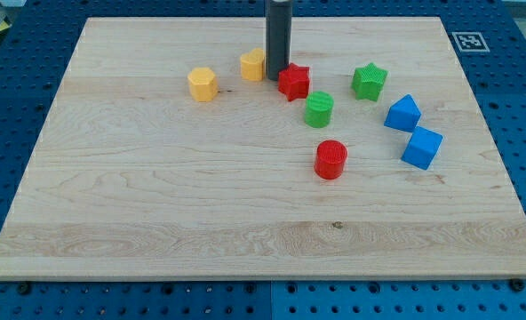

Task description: Form a triangle with yellow blocks and red star

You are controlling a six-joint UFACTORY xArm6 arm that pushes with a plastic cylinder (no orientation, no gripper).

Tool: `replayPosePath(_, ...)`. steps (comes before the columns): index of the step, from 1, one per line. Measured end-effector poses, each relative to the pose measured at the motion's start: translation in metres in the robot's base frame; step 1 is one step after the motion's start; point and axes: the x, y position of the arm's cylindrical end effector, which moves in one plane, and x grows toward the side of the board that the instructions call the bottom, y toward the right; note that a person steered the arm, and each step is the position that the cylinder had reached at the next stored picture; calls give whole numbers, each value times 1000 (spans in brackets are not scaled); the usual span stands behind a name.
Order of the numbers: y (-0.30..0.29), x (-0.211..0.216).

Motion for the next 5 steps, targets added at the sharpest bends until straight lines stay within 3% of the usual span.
replayPosePath(5, -1, -22)
